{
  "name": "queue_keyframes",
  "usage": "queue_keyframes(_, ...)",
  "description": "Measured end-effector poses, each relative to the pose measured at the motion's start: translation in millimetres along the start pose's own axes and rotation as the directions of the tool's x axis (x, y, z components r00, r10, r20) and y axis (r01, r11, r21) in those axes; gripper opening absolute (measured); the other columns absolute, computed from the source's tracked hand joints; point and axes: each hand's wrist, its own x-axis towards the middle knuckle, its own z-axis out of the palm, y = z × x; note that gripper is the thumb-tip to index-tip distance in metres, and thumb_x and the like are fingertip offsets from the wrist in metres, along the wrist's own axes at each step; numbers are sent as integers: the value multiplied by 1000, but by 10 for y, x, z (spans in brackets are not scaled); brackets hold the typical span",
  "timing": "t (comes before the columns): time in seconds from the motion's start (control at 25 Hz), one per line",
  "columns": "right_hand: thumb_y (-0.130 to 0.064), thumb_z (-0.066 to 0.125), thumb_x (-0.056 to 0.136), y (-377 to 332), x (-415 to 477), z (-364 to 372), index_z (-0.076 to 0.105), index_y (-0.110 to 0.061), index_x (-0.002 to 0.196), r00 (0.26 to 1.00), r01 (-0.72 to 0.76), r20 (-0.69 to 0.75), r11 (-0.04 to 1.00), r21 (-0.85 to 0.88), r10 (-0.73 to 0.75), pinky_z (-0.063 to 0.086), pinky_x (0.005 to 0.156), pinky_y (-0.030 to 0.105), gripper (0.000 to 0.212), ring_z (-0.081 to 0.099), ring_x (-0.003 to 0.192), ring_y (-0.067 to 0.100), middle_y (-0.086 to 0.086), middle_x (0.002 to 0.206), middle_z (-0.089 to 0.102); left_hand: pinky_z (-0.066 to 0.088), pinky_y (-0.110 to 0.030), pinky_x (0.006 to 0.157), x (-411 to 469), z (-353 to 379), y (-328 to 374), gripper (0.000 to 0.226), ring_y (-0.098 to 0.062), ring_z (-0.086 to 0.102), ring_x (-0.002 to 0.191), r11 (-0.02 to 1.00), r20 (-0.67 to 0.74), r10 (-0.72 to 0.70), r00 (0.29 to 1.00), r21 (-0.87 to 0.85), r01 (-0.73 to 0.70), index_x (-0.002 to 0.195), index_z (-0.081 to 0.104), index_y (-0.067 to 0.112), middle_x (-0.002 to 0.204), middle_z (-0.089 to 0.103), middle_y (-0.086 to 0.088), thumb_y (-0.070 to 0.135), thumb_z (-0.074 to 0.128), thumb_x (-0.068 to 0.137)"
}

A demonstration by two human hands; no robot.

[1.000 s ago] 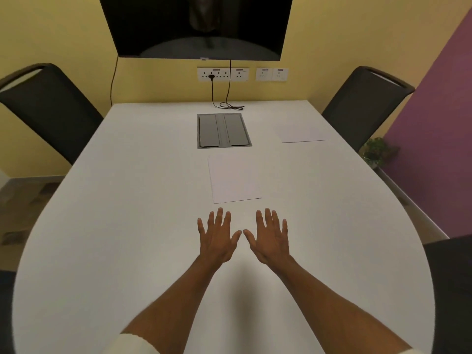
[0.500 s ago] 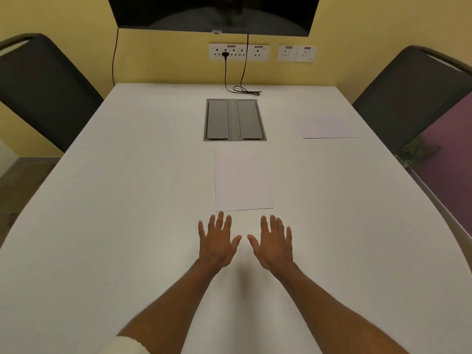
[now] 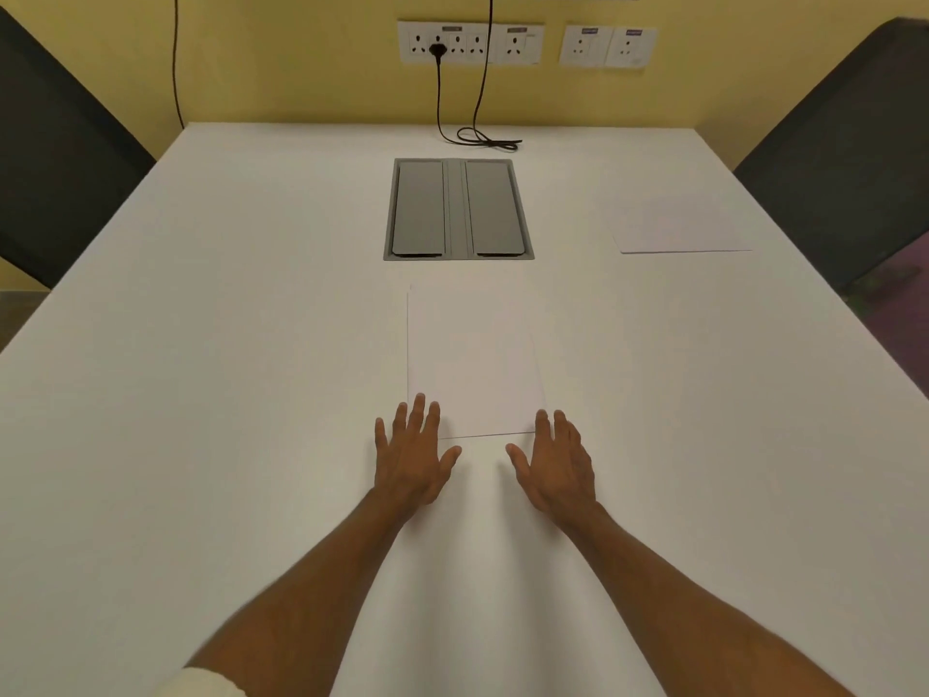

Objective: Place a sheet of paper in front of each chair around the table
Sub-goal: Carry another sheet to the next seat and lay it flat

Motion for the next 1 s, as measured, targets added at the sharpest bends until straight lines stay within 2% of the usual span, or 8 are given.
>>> queue_keyframes(0.2, -49, 37, 95, 27, 211, 30, 14, -14, 150, 998, -45, 34, 999, 28, 44, 28, 111, 44, 69, 18, 144, 27, 11, 158, 14, 2, -51, 118, 191, 175, -119, 73, -26, -5, 149, 998, 37, 5, 999, -61, -3, 152, 8, 28, 162, -9, 0, 60, 33, 92)
queue_keyframes(0.36, -45, 41, 95, 26, 241, 79, 24, -12, 144, 999, -13, -37, 997, -70, 10, 39, 99, 43, 61, 36, 131, 29, 10, 142, 37, 4, -52, 118, 157, 254, -153, 68, -30, -8, 149, 995, 38, 28, 999, -100, -24, 151, 14, 33, 162, -8, 0, 57, 38, 93)
queue_keyframes(0.48, -36, 45, 96, 4, 242, 90, 33, -10, 137, 993, -23, -120, 998, -61, 16, 45, 90, 39, 49, 44, 121, 28, 9, 131, 46, 5, -53, 118, 132, 247, -147, 63, -29, -10, 148, 988, 11, 33, 999, -148, -31, 149, 23, 32, 162, -7, 0, 53, 42, 93)
queue_keyframes(0.6, -23, 48, 96, -7, 278, 55, 38, -8, 132, 984, -42, -172, 998, 36, 47, 45, 89, 37, 40, 47, 118, 28, 10, 127, 47, 6, -54, 117, 112, 235, -137, 58, -27, -9, 149, 984, -7, 38, 999, -172, -39, 147, 30, 31, 162, -5, 0, 50, 43, 94)
queue_keyframes(0.72, -12, 50, 94, 6, 343, 11, 43, -6, 125, 970, -125, -172, 960, 250, 171, 43, 89, 40, 33, 50, 115, 34, 14, 123, 53, 5, -53, 118, 99, 252, -134, 54, -25, -8, 149, 982, -16, 39, 999, -183, -41, 145, 34, 31, 162, -5, 0, 49, 41, 95)
queue_keyframes(0.88, -12, 53, 93, 20, 417, -6, 56, -7, 114, 941, -222, -156, 897, 382, 300, 45, 82, 36, 22, 58, 105, 36, 14, 114, 62, 5, -52, 118, 111, 258, -141, 54, -24, -7, 149, 981, -20, 34, 999, -191, -38, 145, 34, 32, 162, -4, -1, 49, 41, 95)
queue_keyframes(1.0, -11, 55, 91, 25, 435, -2, 61, -9, 104, 923, -227, -183, 863, 452, 339, 43, 73, 30, 14, 61, 94, 34, 13, 105, 67, 5, -50, 118, 87, 265, -137, 54, -24, -6, 149, 981, -27, 23, 999, -191, -28, 145, 33, 32, 162, -2, -1, 50, 41, 95)
